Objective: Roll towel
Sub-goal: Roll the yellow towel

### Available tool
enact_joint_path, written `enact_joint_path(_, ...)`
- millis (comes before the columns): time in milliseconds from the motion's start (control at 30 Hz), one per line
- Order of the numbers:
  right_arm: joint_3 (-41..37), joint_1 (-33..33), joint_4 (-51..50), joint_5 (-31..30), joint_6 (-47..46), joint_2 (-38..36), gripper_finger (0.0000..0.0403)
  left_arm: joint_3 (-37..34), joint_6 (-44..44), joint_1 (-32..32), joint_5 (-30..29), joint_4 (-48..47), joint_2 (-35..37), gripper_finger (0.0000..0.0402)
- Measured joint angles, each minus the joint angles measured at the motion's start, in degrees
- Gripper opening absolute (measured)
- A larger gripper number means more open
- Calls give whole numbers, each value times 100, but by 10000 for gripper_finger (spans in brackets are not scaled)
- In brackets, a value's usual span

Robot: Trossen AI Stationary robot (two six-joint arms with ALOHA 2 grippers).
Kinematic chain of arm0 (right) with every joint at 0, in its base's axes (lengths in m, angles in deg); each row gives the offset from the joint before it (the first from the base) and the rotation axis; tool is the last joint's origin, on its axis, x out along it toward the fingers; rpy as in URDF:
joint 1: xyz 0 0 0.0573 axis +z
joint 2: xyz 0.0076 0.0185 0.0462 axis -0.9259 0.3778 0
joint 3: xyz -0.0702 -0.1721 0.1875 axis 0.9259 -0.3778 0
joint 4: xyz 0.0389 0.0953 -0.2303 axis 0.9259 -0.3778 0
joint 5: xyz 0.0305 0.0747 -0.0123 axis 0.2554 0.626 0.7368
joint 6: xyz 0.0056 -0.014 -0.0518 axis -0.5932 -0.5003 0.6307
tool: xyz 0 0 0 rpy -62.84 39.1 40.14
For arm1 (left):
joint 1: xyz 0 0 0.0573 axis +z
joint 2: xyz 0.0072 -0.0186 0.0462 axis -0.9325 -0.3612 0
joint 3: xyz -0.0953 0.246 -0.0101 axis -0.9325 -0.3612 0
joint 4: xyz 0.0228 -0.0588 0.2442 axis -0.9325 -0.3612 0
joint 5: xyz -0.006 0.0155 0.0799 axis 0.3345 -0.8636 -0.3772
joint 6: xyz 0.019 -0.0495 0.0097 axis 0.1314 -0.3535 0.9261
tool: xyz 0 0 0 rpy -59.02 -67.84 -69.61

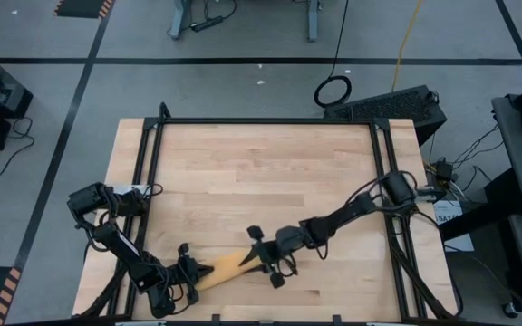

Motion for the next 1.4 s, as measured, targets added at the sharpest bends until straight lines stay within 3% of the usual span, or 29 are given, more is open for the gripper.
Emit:
enact_joint_path(200, -2, -30, 388, -760, 326, 517, 10, 0, -104, 2, 7, -4, 0, 5)
enact_joint_path(600, 7, -238, 417, -791, -316, 1170, 3, 0, -140, 2, 121, -9, 5, 5)
enact_joint_path(733, 7, -241, 409, -790, -310, 1170, 2, 58, -136, -34, 172, -443, 262, 5)
enact_joint_path(900, 7, -241, 391, -790, -367, 1170, 1, 245, 191, -38, -404, -901, 929, 5)
enact_joint_path(1000, 7, -241, 388, -790, -389, 1170, 1, 249, 975, 80, -1020, -172, 989, 5)
enact_joint_path(1200, 7, -245, 388, -784, -399, 1170, 1, 254, 2234, 612, -957, 1463, 58, 5)
enact_joint_path(1400, 7, -245, 386, -781, -399, 1170, 1, 249, 1769, 665, -968, 2055, -907, 6)
